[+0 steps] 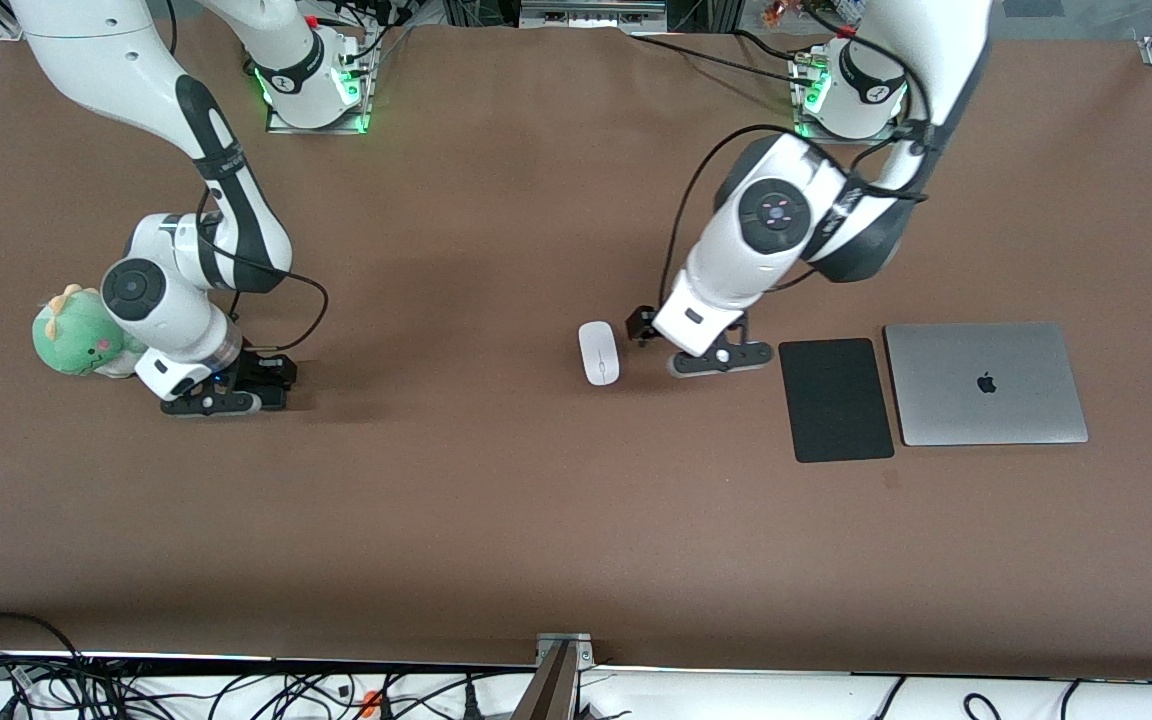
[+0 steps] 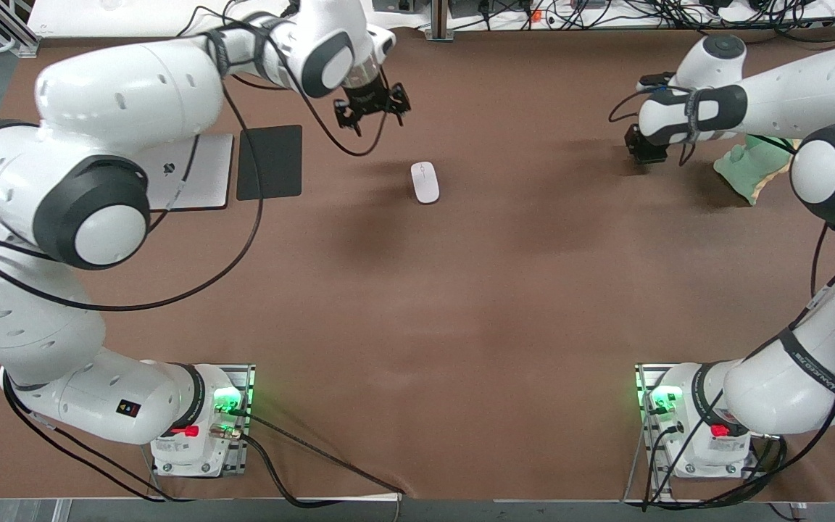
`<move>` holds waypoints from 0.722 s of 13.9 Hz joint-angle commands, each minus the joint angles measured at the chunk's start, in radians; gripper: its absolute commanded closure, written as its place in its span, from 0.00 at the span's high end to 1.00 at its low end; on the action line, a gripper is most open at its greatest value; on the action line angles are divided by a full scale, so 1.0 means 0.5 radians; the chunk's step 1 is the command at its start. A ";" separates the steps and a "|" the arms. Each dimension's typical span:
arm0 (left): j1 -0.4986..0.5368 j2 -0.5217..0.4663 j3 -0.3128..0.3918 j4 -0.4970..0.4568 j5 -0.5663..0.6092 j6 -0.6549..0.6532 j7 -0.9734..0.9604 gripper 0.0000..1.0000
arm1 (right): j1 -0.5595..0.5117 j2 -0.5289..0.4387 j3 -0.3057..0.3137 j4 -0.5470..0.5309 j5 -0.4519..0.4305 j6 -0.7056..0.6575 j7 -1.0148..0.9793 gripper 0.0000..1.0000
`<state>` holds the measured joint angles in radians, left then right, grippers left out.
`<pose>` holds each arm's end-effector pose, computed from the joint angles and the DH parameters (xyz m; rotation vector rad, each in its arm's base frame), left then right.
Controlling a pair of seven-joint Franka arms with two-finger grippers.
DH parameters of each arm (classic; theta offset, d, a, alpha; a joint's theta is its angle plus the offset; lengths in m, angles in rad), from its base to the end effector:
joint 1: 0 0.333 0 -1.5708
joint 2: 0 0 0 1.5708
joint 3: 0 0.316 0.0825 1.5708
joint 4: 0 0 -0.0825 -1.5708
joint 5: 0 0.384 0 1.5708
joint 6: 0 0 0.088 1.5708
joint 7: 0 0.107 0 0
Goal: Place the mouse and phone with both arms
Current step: 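Carry the phone toward the plush toy while the left gripper reaches the mouse, then lower the phone beside the plush toy while the left gripper grasps the mouse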
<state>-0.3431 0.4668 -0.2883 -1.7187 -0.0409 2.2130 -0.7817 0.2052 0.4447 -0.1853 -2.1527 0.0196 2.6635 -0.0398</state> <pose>0.5498 -0.3798 0.3309 2.9723 0.3078 -0.1052 0.5756 0.0105 0.2003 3.0683 0.0970 0.1126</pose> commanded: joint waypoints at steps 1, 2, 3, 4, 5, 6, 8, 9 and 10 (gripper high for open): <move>-0.181 0.192 0.021 0.044 0.121 0.120 -0.291 1.00 | -0.091 -0.125 0.021 -0.228 0.028 0.228 -0.092 0.35; -0.243 0.253 0.027 0.050 0.213 0.169 -0.399 1.00 | -0.119 -0.119 0.021 -0.265 0.028 0.290 -0.138 0.34; -0.289 0.320 0.034 0.056 0.317 0.206 -0.485 1.00 | -0.158 -0.110 0.021 -0.293 0.028 0.354 -0.175 0.34; -0.320 0.373 0.037 0.093 0.376 0.225 -0.529 1.00 | -0.183 -0.107 0.024 -0.309 0.028 0.391 -0.196 0.34; -0.347 0.422 0.052 0.142 0.385 0.225 -0.541 1.00 | -0.186 -0.104 0.024 -0.312 0.028 0.395 -0.196 0.34; -0.375 0.468 0.076 0.188 0.386 0.228 -0.544 1.00 | -0.186 -0.104 0.024 -0.315 0.028 0.401 -0.196 0.35; -0.467 0.587 0.153 0.313 0.386 0.237 -0.550 1.00 | -0.217 -0.083 0.024 -0.327 0.028 0.450 -0.206 0.36; -0.498 0.625 0.184 0.354 0.386 0.237 -0.551 1.00 | -0.229 -0.079 0.024 -0.330 0.028 0.468 -0.206 0.44; -0.507 0.640 0.208 0.366 0.389 0.240 -0.547 1.00 | -0.229 -0.070 0.027 -0.330 0.028 0.468 -0.209 0.78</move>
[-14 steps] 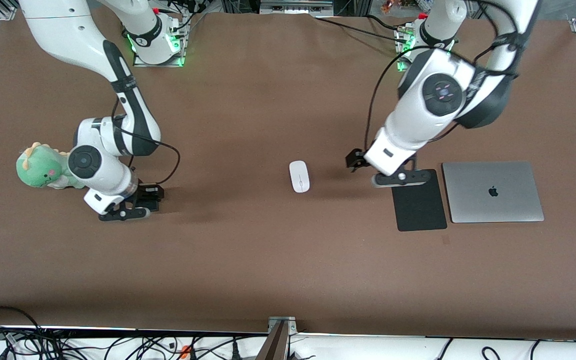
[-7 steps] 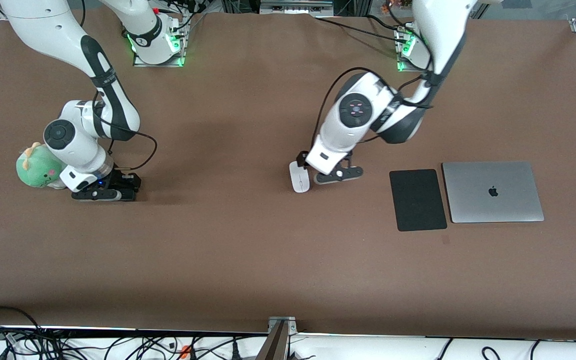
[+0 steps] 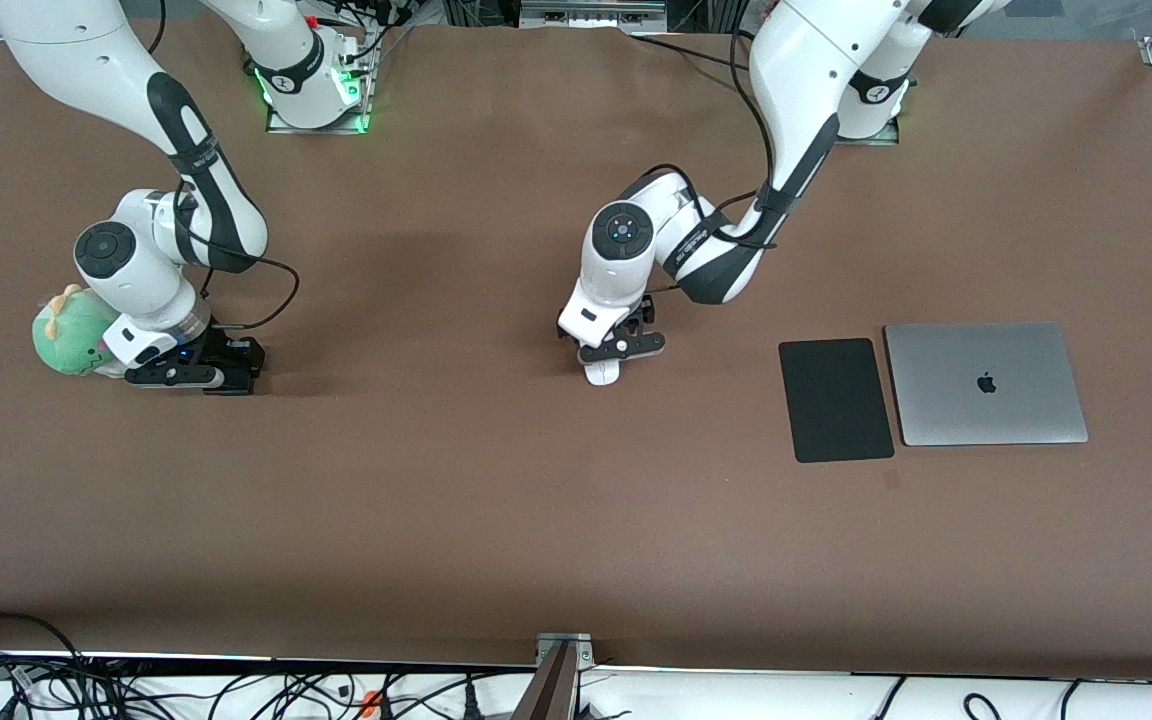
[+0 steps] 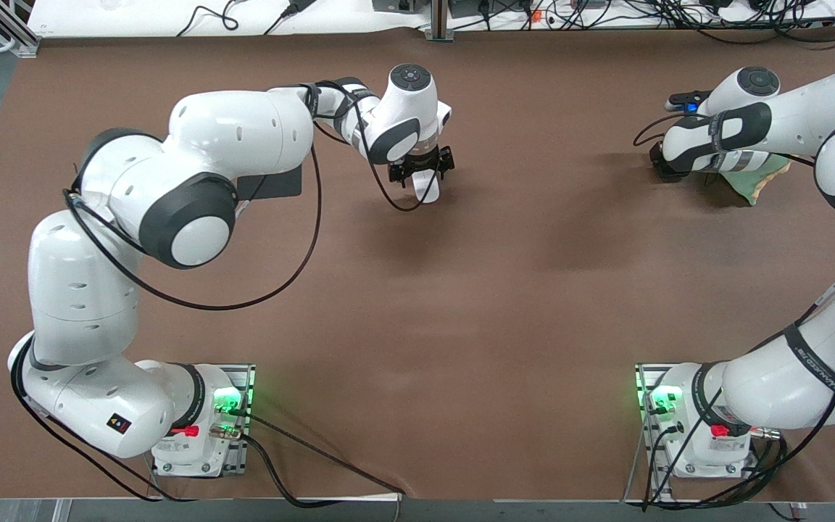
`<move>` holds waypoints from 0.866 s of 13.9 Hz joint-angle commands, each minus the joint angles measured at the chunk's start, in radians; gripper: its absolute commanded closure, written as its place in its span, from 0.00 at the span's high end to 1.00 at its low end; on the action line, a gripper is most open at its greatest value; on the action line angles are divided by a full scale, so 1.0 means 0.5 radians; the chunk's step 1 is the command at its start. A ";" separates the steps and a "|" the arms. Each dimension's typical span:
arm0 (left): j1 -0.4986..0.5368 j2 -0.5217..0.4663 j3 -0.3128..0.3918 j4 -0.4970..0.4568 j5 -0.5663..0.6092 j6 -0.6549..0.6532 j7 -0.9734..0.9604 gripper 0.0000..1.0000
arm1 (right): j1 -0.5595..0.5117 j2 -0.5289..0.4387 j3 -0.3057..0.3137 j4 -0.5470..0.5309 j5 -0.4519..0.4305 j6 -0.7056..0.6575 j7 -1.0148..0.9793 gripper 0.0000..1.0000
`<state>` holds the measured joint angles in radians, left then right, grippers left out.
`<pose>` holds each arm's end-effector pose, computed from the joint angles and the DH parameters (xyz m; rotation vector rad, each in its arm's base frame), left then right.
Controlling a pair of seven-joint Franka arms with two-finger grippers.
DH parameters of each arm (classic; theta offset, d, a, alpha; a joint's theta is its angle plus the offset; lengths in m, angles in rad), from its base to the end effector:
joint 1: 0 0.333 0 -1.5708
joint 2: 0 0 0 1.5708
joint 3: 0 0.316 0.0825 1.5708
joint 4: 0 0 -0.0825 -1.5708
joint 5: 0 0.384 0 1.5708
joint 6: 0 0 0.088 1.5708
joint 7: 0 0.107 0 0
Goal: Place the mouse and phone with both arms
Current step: 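Lower the phone beside the plush toy while the left gripper grasps the mouse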
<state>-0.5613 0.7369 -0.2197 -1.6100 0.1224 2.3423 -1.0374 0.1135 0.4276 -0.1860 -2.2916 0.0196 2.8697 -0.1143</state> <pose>0.5083 -0.4736 0.2037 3.0730 0.3518 -0.0567 0.5413 -0.0432 0.1814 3.0491 0.0698 0.2310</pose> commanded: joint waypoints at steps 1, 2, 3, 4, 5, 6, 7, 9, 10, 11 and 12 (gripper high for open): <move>-0.074 0.106 0.093 0.149 0.065 -0.018 -0.024 1.00 | -0.046 -0.033 0.028 -0.053 0.028 0.056 -0.066 1.00; -0.074 0.112 0.108 0.149 0.065 -0.015 -0.014 1.00 | -0.046 -0.033 0.028 -0.053 0.025 0.056 -0.069 1.00; -0.077 0.131 0.117 0.149 0.065 0.027 -0.011 1.00 | -0.046 -0.033 0.028 -0.049 0.025 0.056 -0.069 1.00; -0.095 0.152 0.120 0.149 0.065 0.067 -0.023 1.00 | -0.046 -0.033 0.031 -0.046 0.025 0.047 -0.072 1.00; -0.111 0.167 0.126 0.149 0.059 0.080 -0.036 1.00 | -0.046 -0.042 0.031 -0.043 0.025 0.035 -0.072 1.00; -0.114 0.174 0.130 0.149 0.050 0.080 -0.039 1.00 | -0.046 -0.051 0.034 -0.037 0.025 0.004 -0.072 1.00; -0.114 0.174 0.130 0.152 0.047 0.080 -0.039 1.00 | -0.046 -0.064 0.038 -0.022 0.025 -0.057 -0.069 1.00; -0.117 0.174 0.130 0.149 0.059 0.089 -0.036 0.83 | -0.043 -0.109 0.041 0.045 0.037 -0.250 -0.066 1.00; -0.120 0.174 0.130 0.149 0.062 0.089 -0.006 0.52 | -0.040 -0.134 0.044 0.094 0.050 -0.366 -0.066 1.00; -0.120 0.171 0.130 0.149 0.065 0.089 0.001 0.32 | -0.040 -0.152 0.044 0.146 0.053 -0.486 -0.063 1.00; -0.120 0.168 0.130 0.149 0.065 0.086 -0.002 0.22 | -0.040 -0.180 0.044 0.205 0.053 -0.608 -0.063 1.00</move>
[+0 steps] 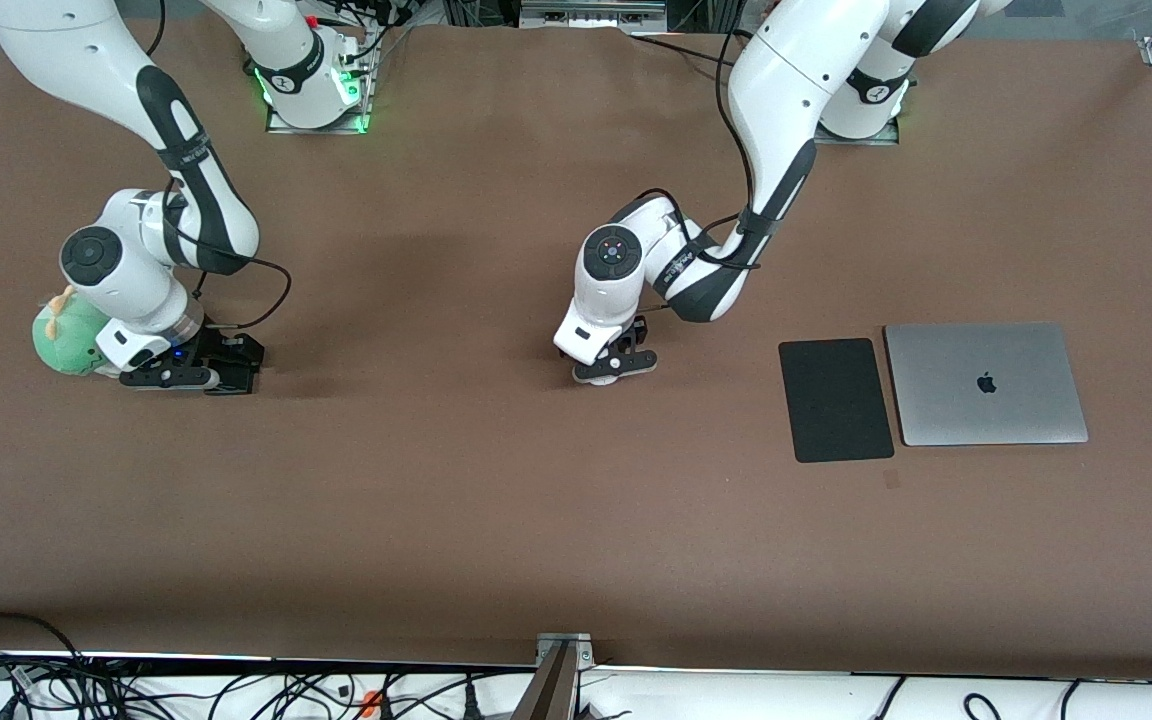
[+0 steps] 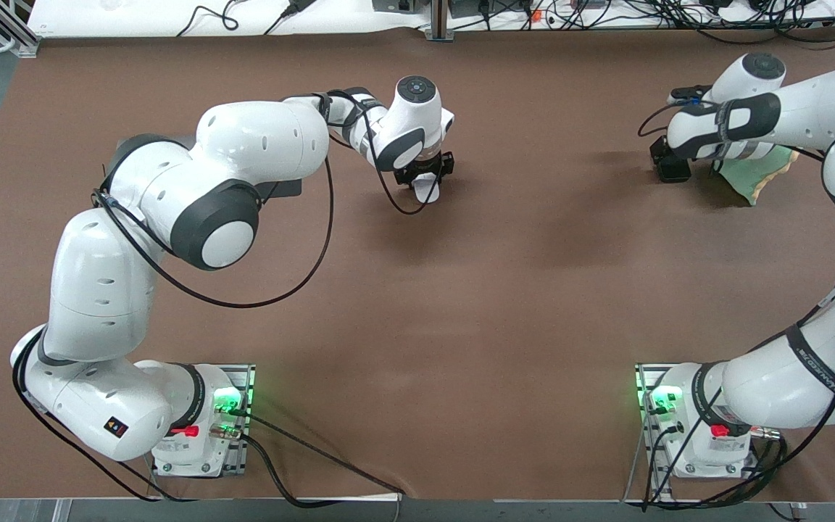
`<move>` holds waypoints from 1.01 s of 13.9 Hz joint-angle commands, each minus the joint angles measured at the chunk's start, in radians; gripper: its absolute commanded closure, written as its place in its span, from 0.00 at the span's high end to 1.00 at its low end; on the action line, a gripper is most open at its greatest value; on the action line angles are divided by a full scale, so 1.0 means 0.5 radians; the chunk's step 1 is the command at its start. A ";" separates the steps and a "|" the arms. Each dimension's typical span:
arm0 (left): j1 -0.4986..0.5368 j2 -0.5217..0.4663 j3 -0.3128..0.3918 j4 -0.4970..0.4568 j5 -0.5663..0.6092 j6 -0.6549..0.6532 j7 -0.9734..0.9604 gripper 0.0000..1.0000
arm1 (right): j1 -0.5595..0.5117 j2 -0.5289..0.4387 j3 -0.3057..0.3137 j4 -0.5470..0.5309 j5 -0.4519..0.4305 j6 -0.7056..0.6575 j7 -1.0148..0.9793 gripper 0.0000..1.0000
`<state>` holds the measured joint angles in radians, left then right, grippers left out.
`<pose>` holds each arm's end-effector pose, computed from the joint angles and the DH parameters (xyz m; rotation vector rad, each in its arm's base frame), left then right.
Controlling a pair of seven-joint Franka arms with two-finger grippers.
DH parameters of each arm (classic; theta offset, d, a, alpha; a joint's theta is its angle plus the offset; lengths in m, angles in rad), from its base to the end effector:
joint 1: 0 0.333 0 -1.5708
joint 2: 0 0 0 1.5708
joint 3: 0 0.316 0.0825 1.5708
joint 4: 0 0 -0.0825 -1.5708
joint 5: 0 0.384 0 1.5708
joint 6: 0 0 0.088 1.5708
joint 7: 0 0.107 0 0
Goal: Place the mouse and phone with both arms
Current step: 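Lower the phone beside the plush toy while the left gripper grasps the mouse, then release the phone while the left gripper carries the mouse onto the pad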
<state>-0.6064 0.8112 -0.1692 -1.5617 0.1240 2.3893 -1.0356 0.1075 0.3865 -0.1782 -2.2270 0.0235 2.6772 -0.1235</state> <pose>0.5147 -0.4795 0.1727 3.0765 0.3463 -0.0150 0.5542 -0.0413 0.2067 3.0775 0.0729 0.0995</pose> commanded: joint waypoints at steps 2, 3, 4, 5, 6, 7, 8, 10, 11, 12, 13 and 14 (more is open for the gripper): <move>-0.027 -0.002 0.026 0.052 0.062 -0.008 0.003 0.12 | -0.025 -0.122 0.028 0.222 0.091 -0.500 -0.038 1.00; -0.024 -0.024 0.029 0.049 0.062 -0.011 0.019 0.10 | -0.025 -0.135 0.028 0.290 0.094 -0.616 -0.032 1.00; -0.008 -0.042 0.032 0.043 0.059 -0.014 0.046 0.07 | -0.025 -0.150 0.028 0.342 0.094 -0.715 -0.029 1.00; 0.028 -0.097 0.047 0.028 0.056 -0.014 0.077 0.07 | -0.025 -0.181 0.028 0.373 0.094 -0.795 -0.026 1.00; 0.080 -0.155 0.053 -0.006 0.050 -0.029 0.120 0.07 | -0.025 -0.205 0.028 0.383 0.094 -0.835 -0.023 1.00; 0.141 -0.229 0.053 -0.088 0.044 -0.029 0.208 0.07 | -0.025 -0.245 0.028 0.383 0.094 -0.872 -0.023 1.00; 0.212 -0.306 0.053 -0.174 0.041 -0.029 0.321 0.07 | -0.025 -0.282 0.028 0.386 0.094 -0.909 -0.026 1.00; 0.356 -0.432 0.053 -0.339 0.040 -0.029 0.561 0.07 | -0.025 -0.340 0.025 0.419 0.094 -1.031 -0.023 1.00; 0.430 -0.499 0.053 -0.434 0.040 -0.029 0.686 0.07 | -0.025 -0.368 0.025 0.453 0.094 -1.111 -0.023 1.00; 0.525 -0.576 0.053 -0.530 0.040 -0.029 0.824 0.07 | -0.025 -0.389 0.025 0.499 0.094 -1.203 -0.020 1.00; 0.611 -0.646 0.053 -0.622 0.040 -0.029 0.971 0.08 | -0.025 -0.420 0.022 0.551 0.094 -1.322 -0.017 1.00; 0.690 -0.708 0.053 -0.708 0.040 -0.029 1.079 0.09 | -0.025 -0.457 0.022 0.609 0.103 -1.457 -0.014 1.00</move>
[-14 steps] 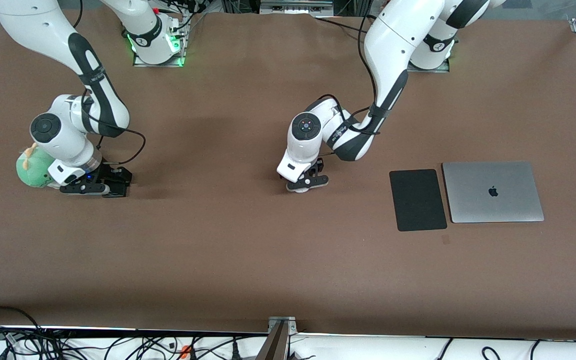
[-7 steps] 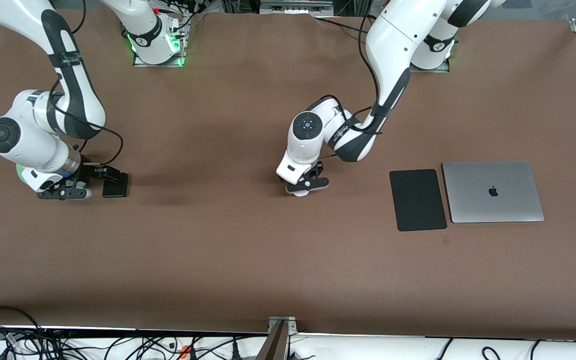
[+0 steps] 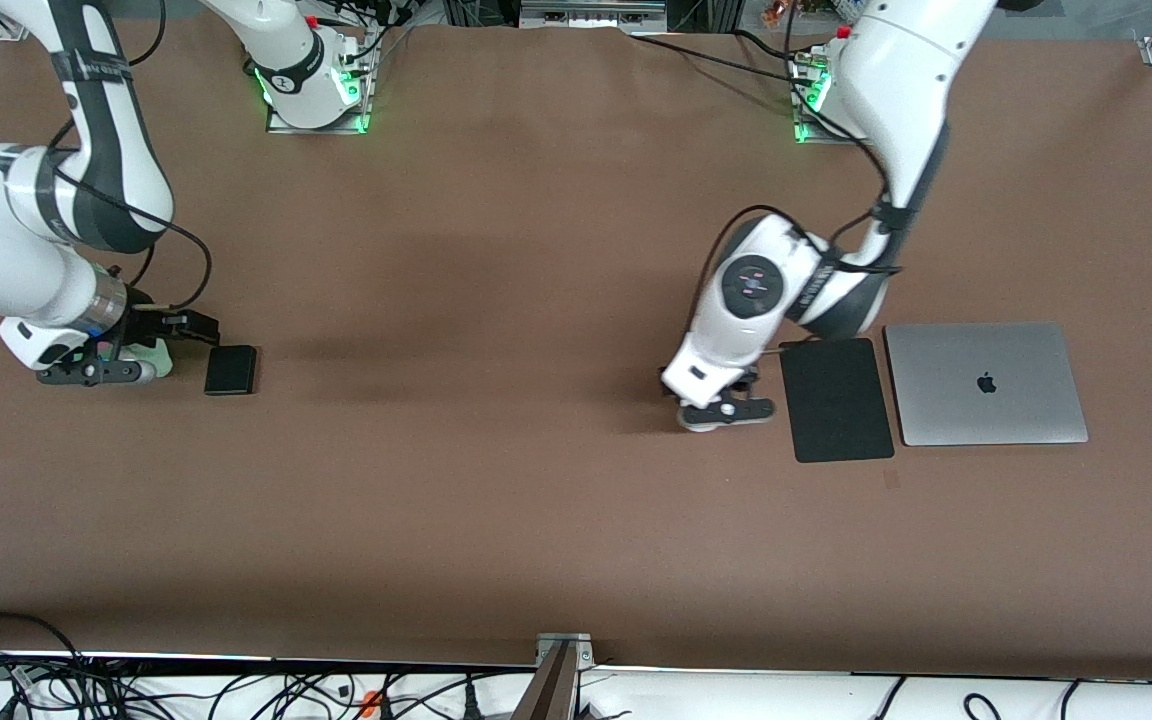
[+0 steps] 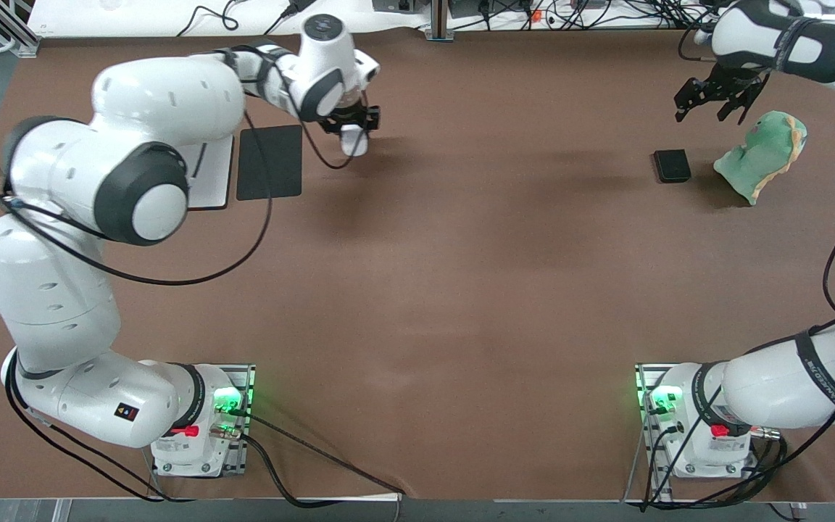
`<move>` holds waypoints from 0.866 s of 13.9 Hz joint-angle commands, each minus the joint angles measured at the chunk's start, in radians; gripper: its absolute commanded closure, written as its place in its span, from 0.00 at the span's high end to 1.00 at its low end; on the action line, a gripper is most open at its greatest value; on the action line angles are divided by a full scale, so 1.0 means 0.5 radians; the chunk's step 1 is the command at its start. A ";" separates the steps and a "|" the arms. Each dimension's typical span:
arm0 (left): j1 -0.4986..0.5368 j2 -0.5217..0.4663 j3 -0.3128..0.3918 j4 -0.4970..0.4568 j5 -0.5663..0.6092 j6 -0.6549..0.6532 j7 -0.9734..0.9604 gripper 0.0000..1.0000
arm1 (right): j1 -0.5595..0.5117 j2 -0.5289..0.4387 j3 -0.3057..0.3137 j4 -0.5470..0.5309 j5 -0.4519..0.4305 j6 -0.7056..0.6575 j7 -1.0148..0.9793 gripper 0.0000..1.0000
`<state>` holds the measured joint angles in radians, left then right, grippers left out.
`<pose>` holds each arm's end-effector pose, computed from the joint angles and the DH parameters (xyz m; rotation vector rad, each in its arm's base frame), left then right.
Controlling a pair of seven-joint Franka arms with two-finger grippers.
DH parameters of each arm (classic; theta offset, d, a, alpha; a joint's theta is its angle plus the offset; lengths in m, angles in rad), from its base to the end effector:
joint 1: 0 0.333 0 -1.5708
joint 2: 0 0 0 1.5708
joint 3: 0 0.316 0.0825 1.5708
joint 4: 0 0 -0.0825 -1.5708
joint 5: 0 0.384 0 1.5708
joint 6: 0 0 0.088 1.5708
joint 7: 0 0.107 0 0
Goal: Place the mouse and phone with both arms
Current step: 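Release the phone while the left gripper carries the mouse onto the pad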
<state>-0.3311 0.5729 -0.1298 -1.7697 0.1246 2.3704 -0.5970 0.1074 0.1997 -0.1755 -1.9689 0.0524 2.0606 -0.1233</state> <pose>0.5992 -0.2877 0.2434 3.1376 0.1096 0.0613 0.5823 -0.0338 0.3642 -3.1171 -0.0463 0.1608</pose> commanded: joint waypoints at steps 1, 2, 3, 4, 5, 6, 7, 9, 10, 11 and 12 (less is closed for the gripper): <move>0.211 -0.268 -0.023 -0.356 0.039 0.008 0.312 0.09 | -0.025 -0.123 0.014 0.151 0.045 -0.352 -0.014 1.00; 0.284 -0.299 -0.004 -0.408 0.039 0.008 0.444 0.09 | -0.025 -0.160 0.011 0.216 0.042 -0.472 -0.017 1.00; 0.333 -0.302 0.032 -0.433 0.036 0.008 0.570 0.09 | -0.025 -0.193 0.008 0.271 0.042 -0.577 -0.017 1.00; 0.377 -0.302 0.069 -0.449 0.036 0.008 0.668 0.09 | -0.025 -0.212 0.004 0.317 0.042 -0.660 -0.020 1.00; 0.419 -0.290 0.081 -0.470 0.033 0.012 0.724 0.09 | -0.025 -0.246 0.004 0.354 0.042 -0.721 -0.020 1.00; 0.462 -0.284 0.088 -0.492 0.033 0.015 0.743 0.09 | -0.025 -0.276 0.004 0.366 0.042 -0.761 -0.017 1.00; 0.478 -0.275 0.097 -0.498 0.033 0.015 0.746 0.10 | -0.025 -0.334 0.004 0.364 0.039 -0.789 -0.017 1.00; 0.484 -0.211 0.140 -0.495 0.036 0.033 0.749 0.23 | -0.028 -0.408 0.010 0.379 0.033 -0.878 0.047 1.00; 0.484 -0.180 0.152 -0.486 0.033 0.036 0.746 0.25 | -0.028 -0.418 0.017 0.412 0.018 -0.942 0.093 1.00; 0.481 -0.167 0.155 -0.483 0.033 0.048 0.746 0.33 | -0.037 -0.418 0.023 0.507 0.012 -1.040 0.130 1.00; 0.481 -0.164 0.155 -0.486 0.033 0.051 0.743 0.42 | -0.076 -0.399 0.050 0.632 0.009 -1.153 0.133 1.00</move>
<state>-0.0868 0.4831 -0.0572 -2.0115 0.1246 2.3799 -0.2340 0.1050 -0.0034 -0.1771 -1.7495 0.0546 1.5803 -0.0811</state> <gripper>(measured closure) 0.379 0.000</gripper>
